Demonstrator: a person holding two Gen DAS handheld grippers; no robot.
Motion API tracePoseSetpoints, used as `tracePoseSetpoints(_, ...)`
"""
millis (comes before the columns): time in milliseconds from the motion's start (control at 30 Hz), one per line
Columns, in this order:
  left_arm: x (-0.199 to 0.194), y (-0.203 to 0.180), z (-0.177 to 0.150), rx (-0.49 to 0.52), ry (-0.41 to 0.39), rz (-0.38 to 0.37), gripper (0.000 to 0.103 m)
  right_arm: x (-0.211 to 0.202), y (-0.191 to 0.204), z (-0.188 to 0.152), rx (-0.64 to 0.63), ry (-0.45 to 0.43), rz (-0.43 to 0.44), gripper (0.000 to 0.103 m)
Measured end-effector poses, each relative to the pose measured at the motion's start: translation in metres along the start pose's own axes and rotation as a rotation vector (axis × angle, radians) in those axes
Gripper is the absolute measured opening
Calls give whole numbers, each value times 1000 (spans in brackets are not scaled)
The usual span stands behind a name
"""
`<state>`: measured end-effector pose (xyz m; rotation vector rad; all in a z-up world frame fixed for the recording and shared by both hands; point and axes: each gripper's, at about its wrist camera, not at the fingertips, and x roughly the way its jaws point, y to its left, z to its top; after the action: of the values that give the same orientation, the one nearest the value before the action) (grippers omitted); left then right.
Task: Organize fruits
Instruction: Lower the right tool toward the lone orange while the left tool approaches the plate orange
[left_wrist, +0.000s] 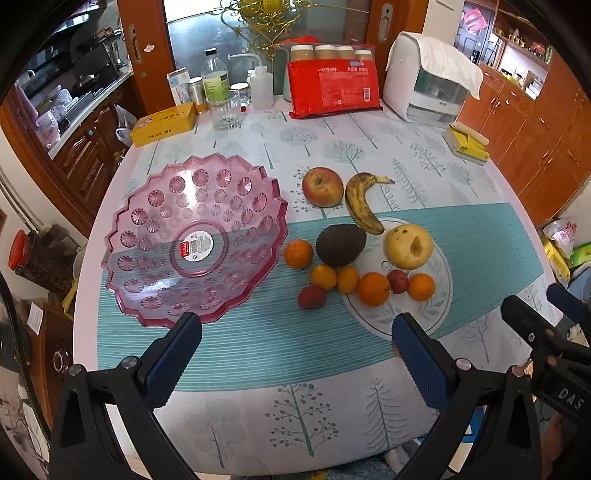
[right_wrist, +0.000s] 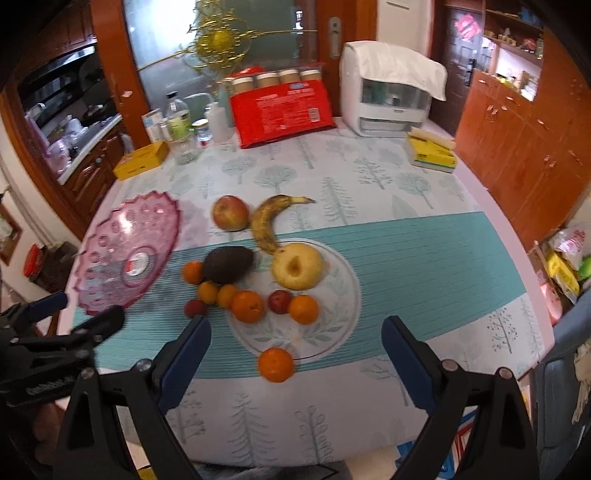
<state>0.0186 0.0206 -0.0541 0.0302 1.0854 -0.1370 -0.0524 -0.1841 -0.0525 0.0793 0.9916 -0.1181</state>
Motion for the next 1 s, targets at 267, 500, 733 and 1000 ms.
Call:
tracePoseSetpoints(267,27,9,-10,14,31,-13,102,35,-8,-26,11,94,4,94)
tracePoseSetpoints(500,57,4,-19,18,52,-73,102,57,-1,-50,-38,128,68,83)
tracePoseSetpoints(733,86,-13,-19,54,74,-98,94,89,1,-61,-70,163,132,70)
tracePoseSetpoints(1000,111,-25,-15,81,89,-83,93,128,17,-63,-160,202,184,60)
